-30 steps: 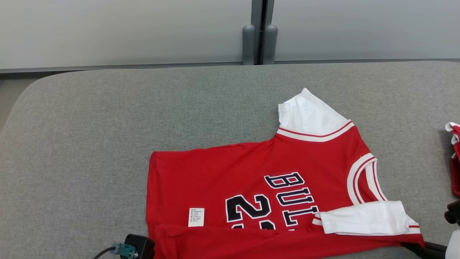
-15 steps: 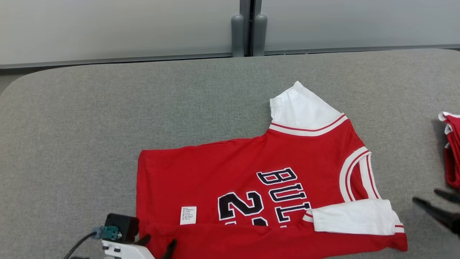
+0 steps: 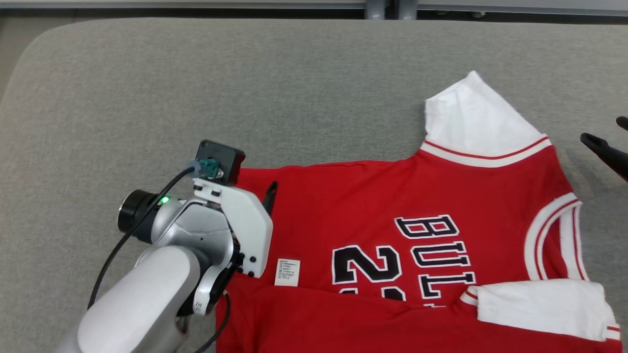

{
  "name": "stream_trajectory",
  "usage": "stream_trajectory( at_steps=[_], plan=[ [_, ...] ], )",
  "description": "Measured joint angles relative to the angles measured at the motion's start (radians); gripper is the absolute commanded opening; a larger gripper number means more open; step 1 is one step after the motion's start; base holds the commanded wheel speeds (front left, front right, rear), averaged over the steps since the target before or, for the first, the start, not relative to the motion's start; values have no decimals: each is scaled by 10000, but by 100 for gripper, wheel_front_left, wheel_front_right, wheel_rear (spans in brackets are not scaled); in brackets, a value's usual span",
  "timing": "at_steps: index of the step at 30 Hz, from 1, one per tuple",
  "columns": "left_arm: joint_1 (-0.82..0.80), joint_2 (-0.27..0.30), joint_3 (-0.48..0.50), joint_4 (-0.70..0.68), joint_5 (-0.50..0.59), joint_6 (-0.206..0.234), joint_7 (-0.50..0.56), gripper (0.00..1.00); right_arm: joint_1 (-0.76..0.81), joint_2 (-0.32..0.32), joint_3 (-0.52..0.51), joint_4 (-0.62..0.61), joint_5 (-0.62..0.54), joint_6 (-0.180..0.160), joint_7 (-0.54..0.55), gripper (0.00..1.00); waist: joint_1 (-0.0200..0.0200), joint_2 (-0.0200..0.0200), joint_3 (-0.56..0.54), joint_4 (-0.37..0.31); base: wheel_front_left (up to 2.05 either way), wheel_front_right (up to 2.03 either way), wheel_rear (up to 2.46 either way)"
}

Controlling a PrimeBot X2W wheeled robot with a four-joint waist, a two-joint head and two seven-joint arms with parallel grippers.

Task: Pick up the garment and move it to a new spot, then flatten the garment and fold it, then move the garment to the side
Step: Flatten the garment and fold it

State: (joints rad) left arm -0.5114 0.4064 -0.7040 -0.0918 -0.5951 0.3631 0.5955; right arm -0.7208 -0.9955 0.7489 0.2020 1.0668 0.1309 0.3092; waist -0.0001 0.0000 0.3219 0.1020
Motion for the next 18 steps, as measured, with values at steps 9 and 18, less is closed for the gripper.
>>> stream_trajectory(
  at_steps=[9, 18],
  plan=[
    [-1359, -1164, -617, 1958, 217, -466, 113, 100, -1155, 725, 617, 1346, -265, 0, -109, 100, 1, 0, 646, 1394, 0, 0, 0],
    [-2127, -1791, -803, 3114, 324, -646, -63, 100, -1765, 598, 1174, 1802, -182, 0, -222, 100, 1, 0, 1085, 1764, 0, 0, 0]
  ],
)
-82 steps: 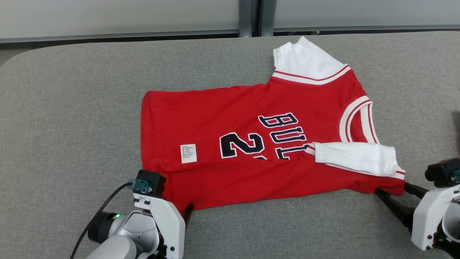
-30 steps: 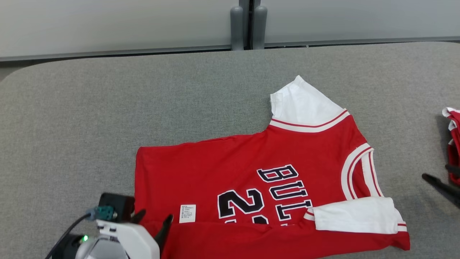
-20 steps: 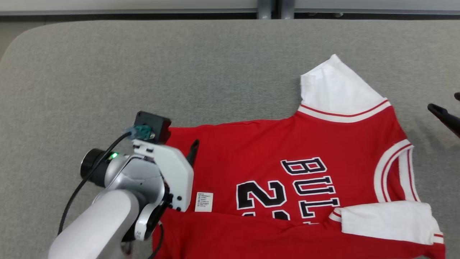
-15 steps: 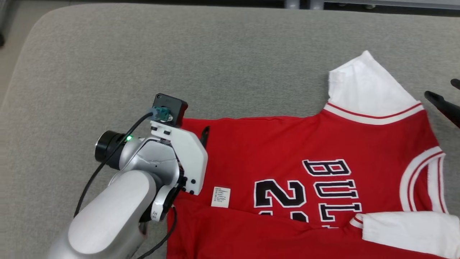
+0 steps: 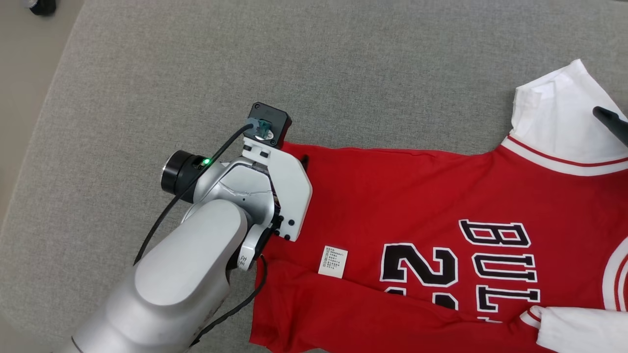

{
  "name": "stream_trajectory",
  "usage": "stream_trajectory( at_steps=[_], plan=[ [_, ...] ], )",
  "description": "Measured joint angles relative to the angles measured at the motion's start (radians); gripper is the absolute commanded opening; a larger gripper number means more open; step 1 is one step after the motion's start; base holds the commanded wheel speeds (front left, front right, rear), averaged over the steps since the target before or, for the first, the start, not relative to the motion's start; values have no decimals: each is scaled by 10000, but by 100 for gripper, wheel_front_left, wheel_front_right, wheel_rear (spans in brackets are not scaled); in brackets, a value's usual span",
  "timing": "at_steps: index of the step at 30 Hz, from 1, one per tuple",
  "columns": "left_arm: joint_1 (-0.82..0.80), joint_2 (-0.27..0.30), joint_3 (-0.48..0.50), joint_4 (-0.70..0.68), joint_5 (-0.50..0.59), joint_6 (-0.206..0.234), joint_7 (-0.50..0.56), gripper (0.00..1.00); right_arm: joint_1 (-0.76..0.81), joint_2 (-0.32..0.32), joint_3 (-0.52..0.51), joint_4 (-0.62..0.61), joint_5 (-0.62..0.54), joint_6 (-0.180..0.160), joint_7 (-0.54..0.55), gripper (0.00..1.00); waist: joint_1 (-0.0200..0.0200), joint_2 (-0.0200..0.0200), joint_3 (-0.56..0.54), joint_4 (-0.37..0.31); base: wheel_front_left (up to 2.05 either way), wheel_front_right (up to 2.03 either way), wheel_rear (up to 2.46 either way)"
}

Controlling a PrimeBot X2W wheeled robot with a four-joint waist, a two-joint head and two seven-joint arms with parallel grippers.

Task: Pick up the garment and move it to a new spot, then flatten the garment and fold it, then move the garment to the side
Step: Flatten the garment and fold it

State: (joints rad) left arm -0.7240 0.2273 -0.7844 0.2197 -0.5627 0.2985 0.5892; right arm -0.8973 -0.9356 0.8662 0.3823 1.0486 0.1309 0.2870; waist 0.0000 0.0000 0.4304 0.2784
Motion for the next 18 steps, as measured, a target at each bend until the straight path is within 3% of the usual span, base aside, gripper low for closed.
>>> stream_trajectory(
  at_steps=[9, 11, 12, 13, 18],
  plan=[
    [-256, -445, -119, 719, -27, -157, -192, 100, -445, -42, 564, 144, 412, 0, -211, 100, 0, 0, 295, 225, 0, 0, 0],
    [-278, -500, -127, 788, -52, -228, -278, 36, -466, -10, 740, 150, 531, 0, -270, 100, 0, 1, 321, 260, 0, 0, 0],
    [-278, -525, -136, 823, -86, -245, -328, 2, -466, 2, 848, 136, 579, 0, -297, 51, 0, 0, 315, 275, 0, 0, 0],
    [-277, -560, -146, 844, -113, -259, -374, 0, -467, 0, 926, 128, 663, 0, -318, 0, 1, 1, 307, 292, 0, 0, 0],
    [-243, -681, -128, 961, -224, -391, -748, 0, -560, 2, 1099, 201, 1070, 0, -788, 0, 0, 0, 236, 321, 0, 0, 0]
  ],
)
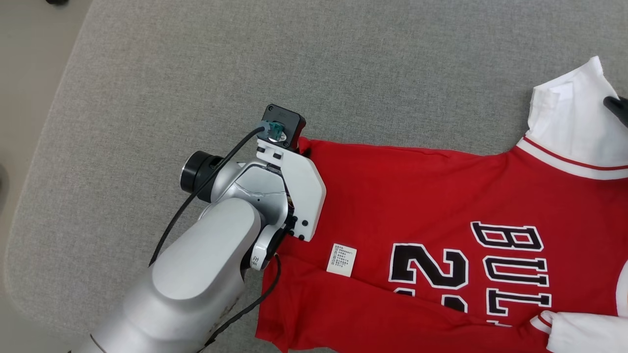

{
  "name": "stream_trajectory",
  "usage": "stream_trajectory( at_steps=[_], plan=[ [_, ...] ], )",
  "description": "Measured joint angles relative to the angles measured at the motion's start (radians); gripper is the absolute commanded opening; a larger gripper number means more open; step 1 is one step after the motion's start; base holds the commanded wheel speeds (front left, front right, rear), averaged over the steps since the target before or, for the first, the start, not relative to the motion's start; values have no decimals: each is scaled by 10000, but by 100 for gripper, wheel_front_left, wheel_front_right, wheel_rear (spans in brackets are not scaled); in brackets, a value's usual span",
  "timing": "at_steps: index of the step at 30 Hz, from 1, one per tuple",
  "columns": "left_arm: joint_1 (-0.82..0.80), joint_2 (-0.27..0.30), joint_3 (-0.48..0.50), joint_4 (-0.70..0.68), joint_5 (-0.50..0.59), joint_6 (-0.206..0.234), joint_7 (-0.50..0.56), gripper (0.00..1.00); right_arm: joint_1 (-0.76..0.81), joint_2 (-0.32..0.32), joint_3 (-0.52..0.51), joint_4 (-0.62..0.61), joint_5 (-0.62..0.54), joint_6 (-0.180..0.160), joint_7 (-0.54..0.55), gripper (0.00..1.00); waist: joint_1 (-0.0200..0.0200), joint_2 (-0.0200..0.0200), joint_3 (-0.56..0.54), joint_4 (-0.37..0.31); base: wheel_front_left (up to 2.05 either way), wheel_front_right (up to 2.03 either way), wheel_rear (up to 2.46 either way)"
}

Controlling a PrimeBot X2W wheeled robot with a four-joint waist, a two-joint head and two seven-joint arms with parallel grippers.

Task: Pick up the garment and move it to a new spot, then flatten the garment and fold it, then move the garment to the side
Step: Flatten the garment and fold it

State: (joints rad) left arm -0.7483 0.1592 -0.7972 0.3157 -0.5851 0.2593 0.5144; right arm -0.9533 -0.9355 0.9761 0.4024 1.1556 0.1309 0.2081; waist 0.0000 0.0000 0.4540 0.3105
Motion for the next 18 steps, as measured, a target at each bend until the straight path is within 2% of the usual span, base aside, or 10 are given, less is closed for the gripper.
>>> stream_trajectory(
  at_steps=[7, 18],
  plan=[
    [297, 48, 305, -59, -196, -38, -844, 0, 17, -242, 136, -234, 418, 0, -1126, 0, 0, 0, -346, -150, 0, 0, 0],
    [1725, 614, 792, -619, -754, -276, -2090, 0, 1351, -755, 474, -1580, 717, 0, -3430, 0, 0, 0, -1263, -884, 0, 0, 0]
  ],
)
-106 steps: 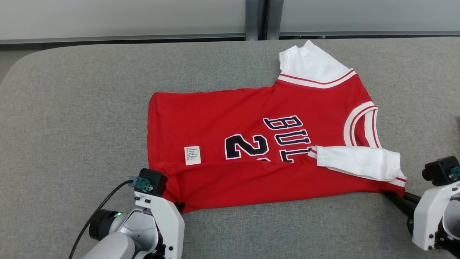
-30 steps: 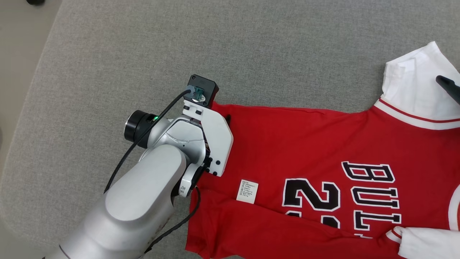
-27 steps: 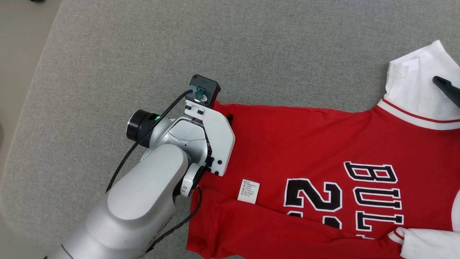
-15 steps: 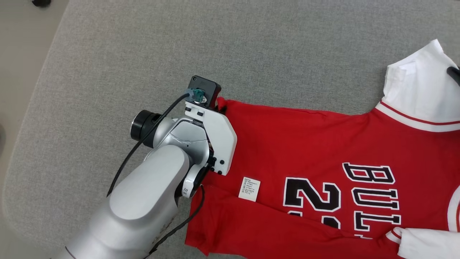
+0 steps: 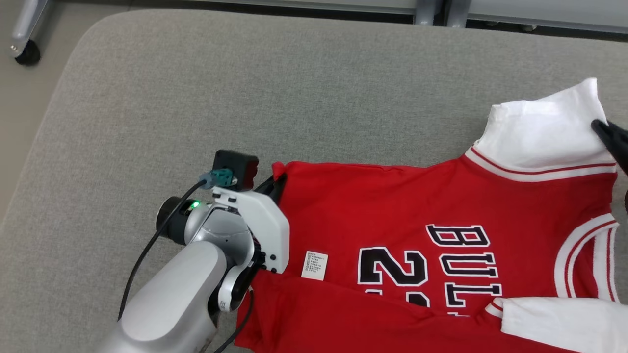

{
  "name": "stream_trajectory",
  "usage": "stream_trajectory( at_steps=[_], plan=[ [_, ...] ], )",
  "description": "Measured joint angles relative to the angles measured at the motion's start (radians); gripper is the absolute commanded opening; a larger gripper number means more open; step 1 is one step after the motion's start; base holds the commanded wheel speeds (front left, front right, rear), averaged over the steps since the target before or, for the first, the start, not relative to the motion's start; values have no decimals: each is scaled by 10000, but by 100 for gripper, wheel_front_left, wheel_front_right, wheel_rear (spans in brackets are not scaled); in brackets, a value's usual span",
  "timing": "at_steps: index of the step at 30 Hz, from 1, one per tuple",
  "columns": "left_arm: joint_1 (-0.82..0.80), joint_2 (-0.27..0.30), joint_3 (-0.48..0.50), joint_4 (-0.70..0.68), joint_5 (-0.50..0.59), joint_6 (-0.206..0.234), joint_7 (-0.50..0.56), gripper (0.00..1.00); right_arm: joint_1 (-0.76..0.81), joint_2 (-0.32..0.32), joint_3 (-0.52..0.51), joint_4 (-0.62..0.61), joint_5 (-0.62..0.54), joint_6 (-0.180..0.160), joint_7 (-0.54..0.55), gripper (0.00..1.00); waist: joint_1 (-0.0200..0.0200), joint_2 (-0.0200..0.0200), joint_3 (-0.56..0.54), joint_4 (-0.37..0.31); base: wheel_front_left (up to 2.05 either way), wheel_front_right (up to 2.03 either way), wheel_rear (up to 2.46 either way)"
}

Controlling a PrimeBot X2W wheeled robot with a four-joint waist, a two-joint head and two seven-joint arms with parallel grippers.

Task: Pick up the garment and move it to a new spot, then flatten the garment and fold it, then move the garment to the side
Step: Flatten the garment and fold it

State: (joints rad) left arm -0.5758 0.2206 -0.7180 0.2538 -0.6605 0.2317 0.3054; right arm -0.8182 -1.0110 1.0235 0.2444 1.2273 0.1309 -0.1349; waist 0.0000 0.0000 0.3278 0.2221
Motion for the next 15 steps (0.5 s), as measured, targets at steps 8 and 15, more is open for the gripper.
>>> stream_trajectory(
  at_steps=[8, 15],
  plan=[
    [1679, 562, 430, -570, -431, 2, -1039, 0, 1641, 336, 341, -453, -157, 0, -930, 0, 0, 0, -876, -609, 0, 0, 0],
    [3497, 1016, 1012, -1070, -1068, 81, -2004, 0, 3129, 1375, 249, -403, -479, 0, -1181, 0, 0, 0, -1659, -1144, 0, 0, 0]
  ],
)
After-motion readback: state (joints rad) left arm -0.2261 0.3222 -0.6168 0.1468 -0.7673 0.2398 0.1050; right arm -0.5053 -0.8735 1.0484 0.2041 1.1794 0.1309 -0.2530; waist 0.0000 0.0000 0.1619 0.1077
